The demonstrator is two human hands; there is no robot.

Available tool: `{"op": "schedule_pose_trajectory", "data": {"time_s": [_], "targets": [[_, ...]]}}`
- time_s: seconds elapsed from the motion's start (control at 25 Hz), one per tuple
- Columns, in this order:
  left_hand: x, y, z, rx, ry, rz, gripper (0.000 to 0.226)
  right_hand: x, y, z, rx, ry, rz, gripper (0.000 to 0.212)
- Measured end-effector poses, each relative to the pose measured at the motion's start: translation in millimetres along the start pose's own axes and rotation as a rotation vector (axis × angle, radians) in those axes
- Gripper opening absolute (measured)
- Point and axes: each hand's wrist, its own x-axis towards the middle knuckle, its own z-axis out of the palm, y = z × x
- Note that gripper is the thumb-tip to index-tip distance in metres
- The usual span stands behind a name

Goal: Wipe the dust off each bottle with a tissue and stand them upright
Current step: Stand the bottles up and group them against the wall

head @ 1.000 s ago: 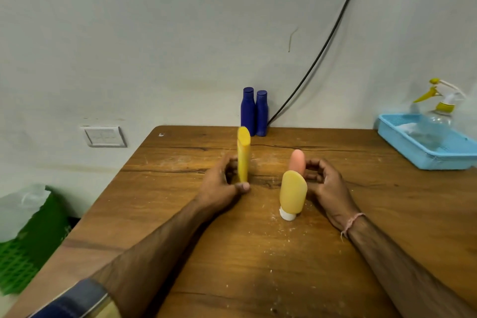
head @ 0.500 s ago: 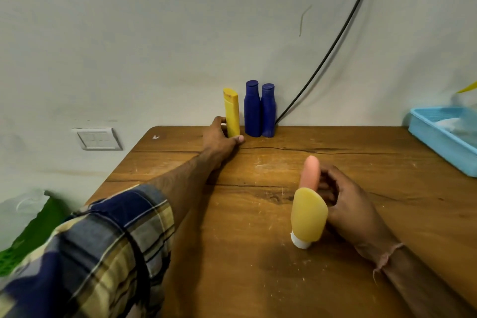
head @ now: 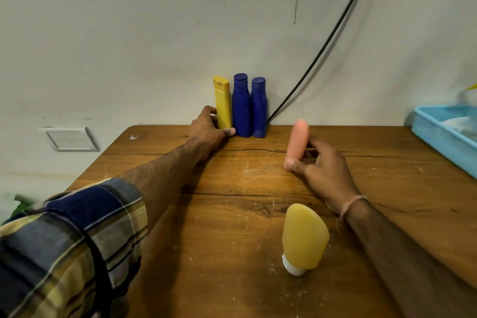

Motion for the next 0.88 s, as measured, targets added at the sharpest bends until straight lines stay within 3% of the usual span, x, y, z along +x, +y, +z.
{"op": "schedule_pose_trajectory", "data": {"time_s": [0.44, 0.6, 0.76, 0.88], "targets": [[8, -16, 2, -0.042, 0.056, -0.003, 0.087, 101, 10, 44, -0.140, 0.093, -0.134, 0.045], [-3, -18, -2, -0.055, 0.035, 0.008, 0.094, 111, 12, 50, -0.142, 0.059, -0.133, 0.053], [-29, -20, -7, -0.042, 0.046, 0.017, 0.096, 92, 15, 39, 0.092, 0.035, -0.007, 0.080], [-53, -20, -15, -0.053, 0.031, 0.015, 0.095, 46, 11, 24, 0.195, 0.000, 0.033, 0.084]]}}
